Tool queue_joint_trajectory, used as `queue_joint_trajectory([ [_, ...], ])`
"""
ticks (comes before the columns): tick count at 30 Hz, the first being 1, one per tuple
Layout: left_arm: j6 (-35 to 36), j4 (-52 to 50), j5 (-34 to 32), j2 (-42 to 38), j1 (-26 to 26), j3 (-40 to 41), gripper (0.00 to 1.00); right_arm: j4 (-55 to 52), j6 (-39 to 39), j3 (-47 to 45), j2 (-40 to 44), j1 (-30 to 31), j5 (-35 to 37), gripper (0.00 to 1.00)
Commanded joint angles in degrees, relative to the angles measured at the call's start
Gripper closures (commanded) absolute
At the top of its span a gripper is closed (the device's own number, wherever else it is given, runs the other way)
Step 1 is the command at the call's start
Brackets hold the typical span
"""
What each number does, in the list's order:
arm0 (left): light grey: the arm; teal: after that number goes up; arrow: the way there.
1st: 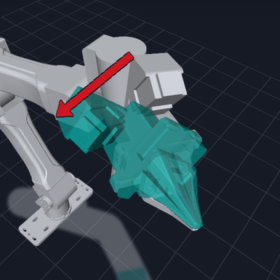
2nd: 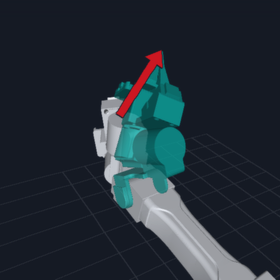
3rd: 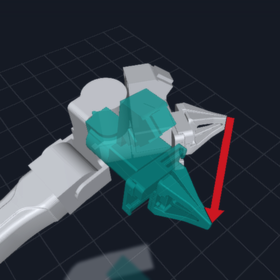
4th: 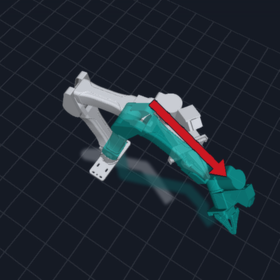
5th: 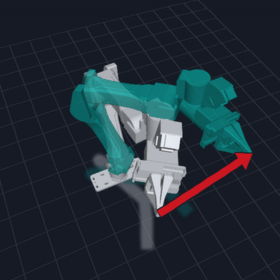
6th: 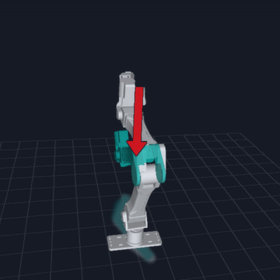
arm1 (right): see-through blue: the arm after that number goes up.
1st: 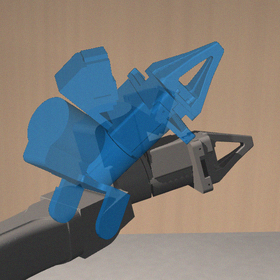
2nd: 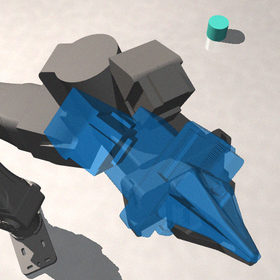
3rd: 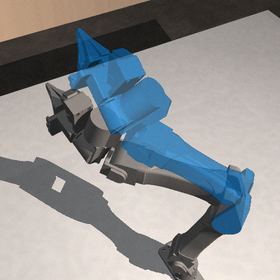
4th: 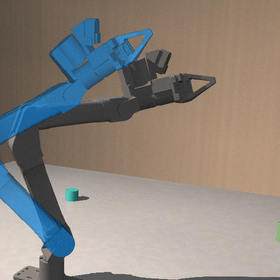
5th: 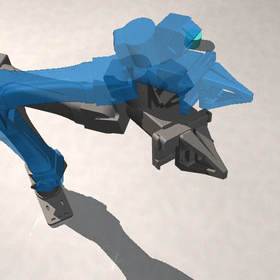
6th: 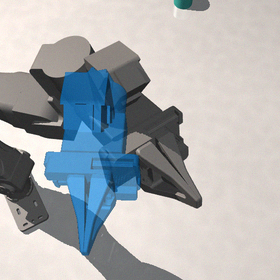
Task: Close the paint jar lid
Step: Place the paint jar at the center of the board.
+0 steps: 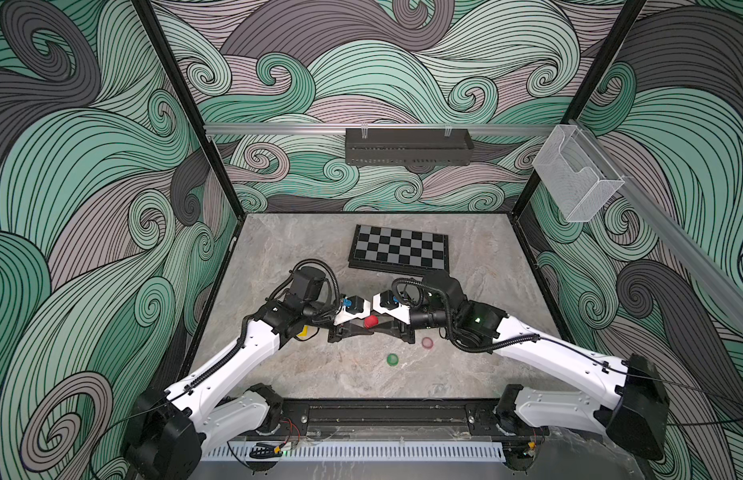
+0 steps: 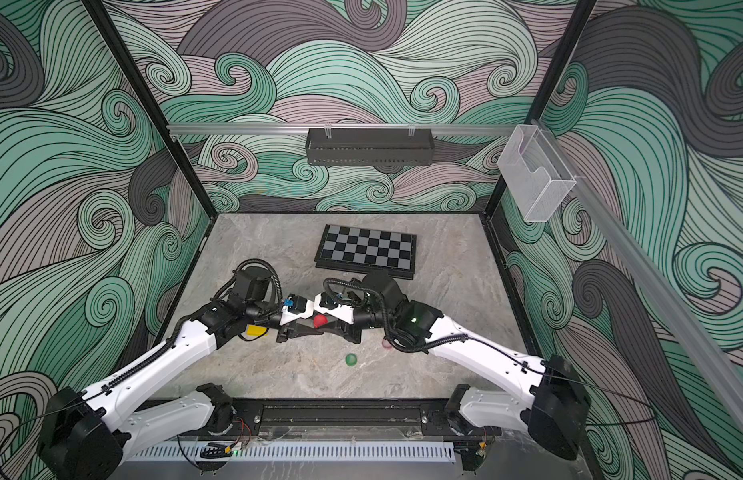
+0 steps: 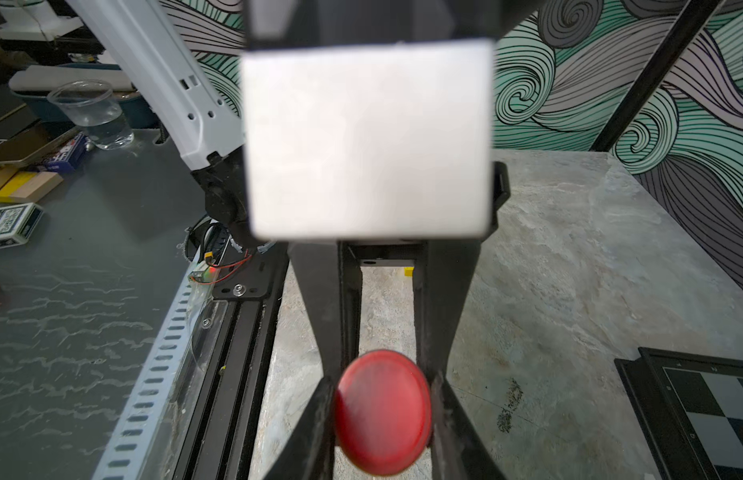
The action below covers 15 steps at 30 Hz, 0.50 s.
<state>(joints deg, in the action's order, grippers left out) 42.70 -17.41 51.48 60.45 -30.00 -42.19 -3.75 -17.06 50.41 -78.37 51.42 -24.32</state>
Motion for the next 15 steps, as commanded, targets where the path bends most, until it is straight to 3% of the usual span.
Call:
queue_joint_trajectory([
  [1, 0.0, 3.8, -0.5, -1.9, -0.6, -1.1, 0.77, 6.7, 4.3, 0.0, -2.3, 1.5, 6.1, 1.00],
  [6, -0.6, 4.5, -1.5, -2.4, -0.5, -0.6, 0.74, 9.4, 5.8, -1.3, -1.9, 2.4, 6.7, 1.00],
  [10, -1.8, 6.2, -5.2, -3.4, -0.6, -0.1, 0.55, 13.4, 8.8, -3.2, -1.0, 2.1, 10.3, 1.00],
  [15, -5.9, 11.8, -14.8, -6.9, -0.5, 2.3, 0.33, 17.6, 16.3, -3.7, -3.3, 0.0, 17.9, 1.00],
])
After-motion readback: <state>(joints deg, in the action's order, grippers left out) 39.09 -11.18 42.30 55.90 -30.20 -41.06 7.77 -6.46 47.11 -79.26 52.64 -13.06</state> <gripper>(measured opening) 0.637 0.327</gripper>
